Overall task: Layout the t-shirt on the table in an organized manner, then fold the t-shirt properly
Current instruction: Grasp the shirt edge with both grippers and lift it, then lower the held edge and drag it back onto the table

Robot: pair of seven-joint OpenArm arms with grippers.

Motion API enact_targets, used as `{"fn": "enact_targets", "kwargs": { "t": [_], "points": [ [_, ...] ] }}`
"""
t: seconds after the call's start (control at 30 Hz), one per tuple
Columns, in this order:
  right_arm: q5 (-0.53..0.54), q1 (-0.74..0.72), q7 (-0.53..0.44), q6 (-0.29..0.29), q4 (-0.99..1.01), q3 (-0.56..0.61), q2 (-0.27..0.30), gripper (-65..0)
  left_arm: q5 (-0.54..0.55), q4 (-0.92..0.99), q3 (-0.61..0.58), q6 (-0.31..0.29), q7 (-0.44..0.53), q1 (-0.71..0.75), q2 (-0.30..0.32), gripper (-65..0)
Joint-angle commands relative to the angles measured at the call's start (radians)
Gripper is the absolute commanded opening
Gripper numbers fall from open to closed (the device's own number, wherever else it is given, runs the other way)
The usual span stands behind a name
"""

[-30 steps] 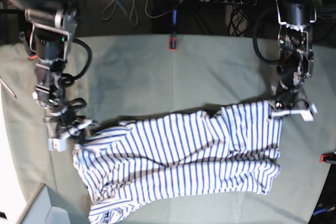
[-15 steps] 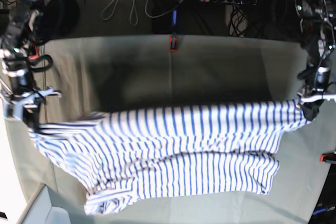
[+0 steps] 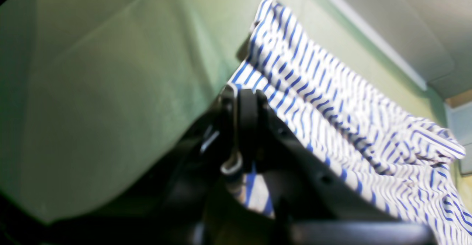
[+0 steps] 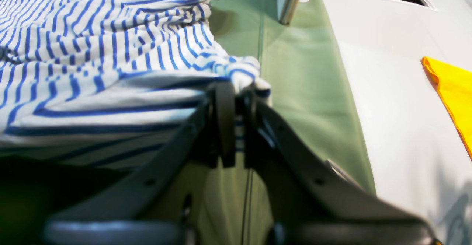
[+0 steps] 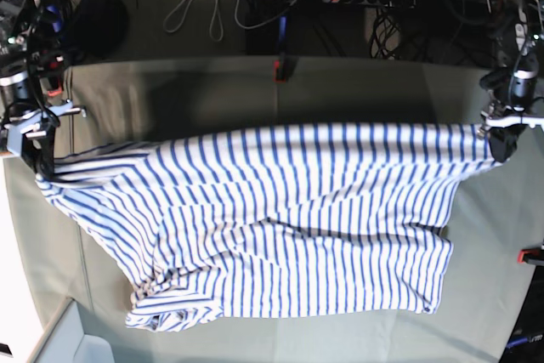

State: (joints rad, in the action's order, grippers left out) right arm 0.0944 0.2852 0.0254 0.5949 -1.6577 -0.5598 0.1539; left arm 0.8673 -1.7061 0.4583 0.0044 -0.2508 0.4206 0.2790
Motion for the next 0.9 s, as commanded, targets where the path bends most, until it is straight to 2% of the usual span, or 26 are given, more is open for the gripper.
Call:
{"fn": "enact_targets", "kwargs": {
  "t": [0.0, 0.17, 0.27, 0.5, 0.6, 0.73, 0.87],
  "points": [
    [0.02, -0.017, -0.035, 0.012, -0.012, 0.001, 0.016, -65.0, 0.002, -0.013, 0.007, -0.007, 0.032, -0.013, 0.013, -64.8],
    [-0.023, -0.185, -0.012, 0.012, 0.124, 0.106, 0.045, -65.0, -0.01, 0.038, -0.04, -0.002, 0.032, -0.141, 0.015, -64.8],
    [-0.112, -0.323, 0.001, 0.012, 0.291, 0.166, 0.045, -65.0, -0.012, 0.113, -0.088, -0.001, 0.032, -0.231, 0.022, -64.8],
    [-0.358, -0.627, 0.003, 0.012, 0.653, 0.168, 0.037, -64.5, -0.012, 0.357, -0.158, -0.001, 0.031, -0.434, 0.024, -64.8],
    [-0.422, -0.699, 0.003, 0.012, 0.75, 0.168, 0.04, -54.7, -0.012, 0.435, -0.158, -0.001, 0.031, -0.477, 0.024, -64.8],
    [-0.456, -0.719, -0.002, 0.012, 0.77, 0.166, 0.043, -37.3, -0.012, 0.486, -0.157, -0.002, 0.031, -0.506, 0.024, -64.6],
    [-0.454, -0.719, -0.003, 0.012, 0.769, 0.162, 0.049, -26.8, -0.012, 0.495, -0.16, -0.005, 0.031, -0.507, 0.041, -64.6]
  ]
}}
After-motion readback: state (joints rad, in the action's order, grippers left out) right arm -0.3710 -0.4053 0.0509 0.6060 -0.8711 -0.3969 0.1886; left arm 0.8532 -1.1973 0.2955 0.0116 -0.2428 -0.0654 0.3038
